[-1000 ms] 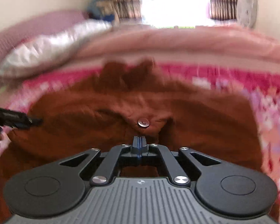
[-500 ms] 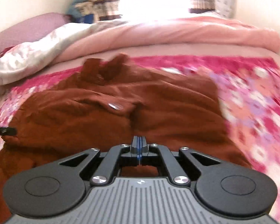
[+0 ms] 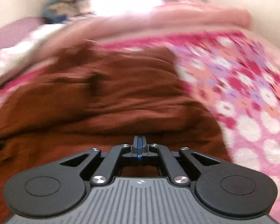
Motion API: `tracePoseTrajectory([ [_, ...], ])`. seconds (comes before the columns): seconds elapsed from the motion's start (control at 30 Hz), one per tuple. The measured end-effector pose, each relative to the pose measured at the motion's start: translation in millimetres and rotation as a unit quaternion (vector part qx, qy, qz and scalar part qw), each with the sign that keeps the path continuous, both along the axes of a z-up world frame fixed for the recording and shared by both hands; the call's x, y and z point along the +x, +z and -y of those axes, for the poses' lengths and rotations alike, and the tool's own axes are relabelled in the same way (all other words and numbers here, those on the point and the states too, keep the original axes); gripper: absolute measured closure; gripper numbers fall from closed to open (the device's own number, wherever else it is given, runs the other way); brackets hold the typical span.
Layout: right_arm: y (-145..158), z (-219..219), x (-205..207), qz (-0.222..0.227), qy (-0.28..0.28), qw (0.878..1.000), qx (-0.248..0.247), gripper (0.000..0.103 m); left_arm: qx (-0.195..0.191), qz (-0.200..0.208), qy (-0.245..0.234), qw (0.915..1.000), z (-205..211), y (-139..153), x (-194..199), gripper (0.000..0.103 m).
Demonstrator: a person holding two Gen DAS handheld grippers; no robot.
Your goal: Fold large clothes
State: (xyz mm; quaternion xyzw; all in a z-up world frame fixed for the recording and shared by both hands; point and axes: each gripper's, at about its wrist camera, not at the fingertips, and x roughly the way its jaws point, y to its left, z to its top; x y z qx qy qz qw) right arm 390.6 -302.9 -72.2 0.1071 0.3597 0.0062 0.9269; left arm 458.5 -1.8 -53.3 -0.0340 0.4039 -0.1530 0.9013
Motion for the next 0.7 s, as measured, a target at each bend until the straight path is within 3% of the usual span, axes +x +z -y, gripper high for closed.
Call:
tracePoseTrajectory([
  [0.1, 0.4, -56.7, -8.0, 0.004, 0.094, 0.995, 0.029, 0.103, -0.032, -0.01, -0.067, 0.9972, 42.7, -1.1, -24.7, 0.013],
  [0.13, -2.8, -73.5, -6.4, -0.001, 0.12, 0.992, 0.033, 0.103, -0.014, -0.012, -0.07, 0.9974, 56.1, -7.4, -27.2, 0.014],
  [0.17, -7.6, -88.9, -3.4, -0.005, 0.14, 0.99, 0.031, 0.103, 0.006, -0.019, -0.059, 0.9981, 65.5, -15.7, -26.8, 0.025],
  [0.23, -20.7, -110.8, 2.6, -0.021, 0.129, 0.991, -0.011, 0.099, 0.025, -0.048, -0.052, 0.9972, 69.9, -38.4, -18.4, 0.024],
  [0.27, -27.5, -110.1, 5.6, -0.024, 0.129, 0.991, -0.013, 0.1, 0.028, -0.032, -0.054, 0.9976, 66.7, -42.1, -19.8, 0.022],
  [0.33, -41.3, -92.3, 9.2, -0.049, 0.118, 0.992, 0.016, 0.103, 0.049, -0.013, -0.051, 0.9974, 57.2, -43.1, -28.6, 0.021],
  [0.4, -43.6, -63.7, 2.5, -0.043, 0.099, 0.994, 0.028, 0.103, 0.074, -0.005, -0.031, 0.9968, 38.6, -45.1, -33.9, 0.017],
  [0.47, -39.3, -29.2, -12.2, -0.042, 0.073, 0.995, 0.055, 0.103, 0.061, -0.008, -0.002, 0.9981, 2.2, -48.1, -36.2, 0.018],
  [0.57, -37.4, 24.7, -37.8, -0.031, -0.031, 0.999, -0.028, 0.103, 0.041, -0.007, 0.045, 0.9981, -51.8, -49.5, -44.0, 0.023],
  [0.63, -40.9, 66.3, -55.1, -0.029, -0.05, 0.997, 0.046, 0.103, 0.003, -0.011, 0.056, 0.9984, -76.5, -46.0, -50.1, 0.031],
  [0.67, -40.5, 77.1, -62.2, -0.031, -0.062, 0.996, 0.058, 0.103, 0.0, -0.014, 0.066, 0.9978, -80.6, -42.1, -54.4, 0.034],
  [0.7, -37.2, 77.5, -68.5, -0.031, -0.067, 0.997, 0.036, 0.103, 0.004, -0.015, 0.079, 0.9968, -82.9, -37.7, -59.5, 0.035],
])
